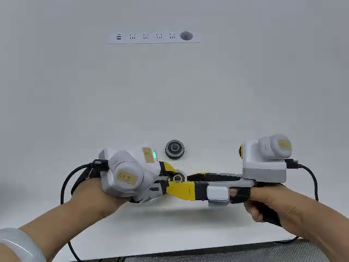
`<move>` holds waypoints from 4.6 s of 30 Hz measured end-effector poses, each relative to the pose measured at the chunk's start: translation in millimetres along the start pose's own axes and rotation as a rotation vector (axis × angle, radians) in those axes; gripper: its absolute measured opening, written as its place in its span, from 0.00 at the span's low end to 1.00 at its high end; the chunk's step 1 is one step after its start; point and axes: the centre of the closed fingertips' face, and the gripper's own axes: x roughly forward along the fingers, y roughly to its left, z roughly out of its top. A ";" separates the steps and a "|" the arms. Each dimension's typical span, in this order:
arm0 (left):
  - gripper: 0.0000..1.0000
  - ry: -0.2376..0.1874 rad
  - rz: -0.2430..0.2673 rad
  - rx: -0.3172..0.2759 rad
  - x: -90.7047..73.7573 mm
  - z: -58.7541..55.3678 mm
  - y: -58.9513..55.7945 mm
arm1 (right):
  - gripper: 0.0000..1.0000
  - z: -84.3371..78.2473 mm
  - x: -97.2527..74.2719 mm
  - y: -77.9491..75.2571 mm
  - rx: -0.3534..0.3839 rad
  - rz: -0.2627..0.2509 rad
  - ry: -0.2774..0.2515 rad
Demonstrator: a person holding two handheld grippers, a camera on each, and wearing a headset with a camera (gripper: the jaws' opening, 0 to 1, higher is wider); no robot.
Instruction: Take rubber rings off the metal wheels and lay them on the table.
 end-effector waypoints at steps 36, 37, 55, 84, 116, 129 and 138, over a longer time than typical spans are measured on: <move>0.12 -0.004 0.002 -0.005 0.6 -0.5 1.1 | 0.39 1.0 -7.4 -23.8 0.019 -0.077 -0.002; 0.12 -0.004 0.002 -0.006 0.6 -0.5 1.1 | 0.38 0.8 -7.5 -25.7 0.015 -0.084 -0.002; 0.12 -0.004 0.002 -0.005 0.6 -0.1 0.5 | 0.17 0.2 -8.3 -41.8 0.002 -0.154 0.002; 0.12 -0.004 0.003 -0.005 0.9 -0.2 0.3 | 0.03 0.0 -9.6 -52.8 -0.030 -0.217 0.002; 0.12 -0.003 0.001 0.000 0.6 -0.2 0.3 | 0.01 2.9 -7.5 -46.1 -0.027 -0.212 -0.019; 0.12 -0.004 -0.003 0.004 0.7 -0.4 0.5 | 0.01 3.4 -6.5 -41.6 -0.020 -0.194 -0.021; 0.12 -0.003 -0.003 0.005 0.9 -0.3 0.8 | 0.01 4.7 -4.8 -36.2 -0.020 -0.176 -0.025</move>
